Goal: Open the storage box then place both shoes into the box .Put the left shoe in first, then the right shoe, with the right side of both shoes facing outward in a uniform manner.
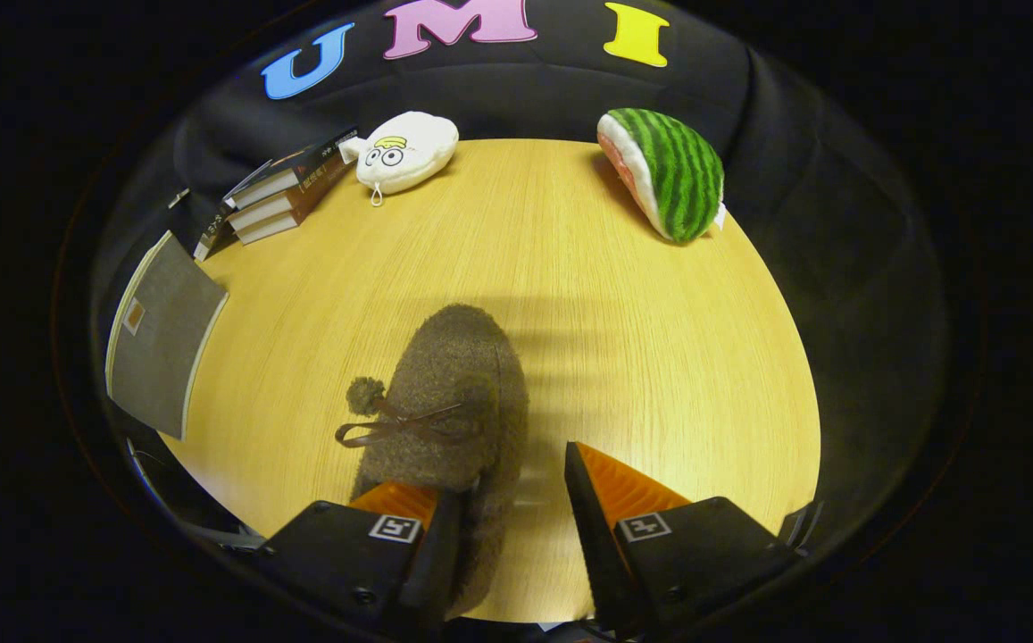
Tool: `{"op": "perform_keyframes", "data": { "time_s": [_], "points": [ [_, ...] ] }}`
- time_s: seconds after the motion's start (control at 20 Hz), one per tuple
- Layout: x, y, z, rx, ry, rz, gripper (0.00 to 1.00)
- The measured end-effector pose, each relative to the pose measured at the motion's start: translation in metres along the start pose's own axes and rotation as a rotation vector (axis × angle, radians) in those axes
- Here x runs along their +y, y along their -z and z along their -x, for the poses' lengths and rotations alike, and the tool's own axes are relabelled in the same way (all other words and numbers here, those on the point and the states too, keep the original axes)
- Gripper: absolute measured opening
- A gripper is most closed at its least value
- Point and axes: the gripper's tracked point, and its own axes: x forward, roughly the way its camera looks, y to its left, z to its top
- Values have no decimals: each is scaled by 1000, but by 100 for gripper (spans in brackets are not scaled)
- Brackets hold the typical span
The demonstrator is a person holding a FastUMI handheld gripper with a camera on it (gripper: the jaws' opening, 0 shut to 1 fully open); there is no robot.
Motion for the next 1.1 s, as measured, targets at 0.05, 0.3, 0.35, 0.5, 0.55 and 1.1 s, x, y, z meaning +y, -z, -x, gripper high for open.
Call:
{"op": "perform_keyframes", "data": {
  "time_s": [0.05,0.3,0.35,0.5,0.55,1.1],
  "points": [
    [6,-1,-2,9,-17,-22,54],
    [2,-2,5,8,48,-82,11],
    [5,-4,12,7,42,-101,8],
    [16,-15,35,-15,27,-143,8],
    [22,-21,44,-26,27,-146,8],
    [169,-112,124,-112,-100,-203,8]
  ]
}}
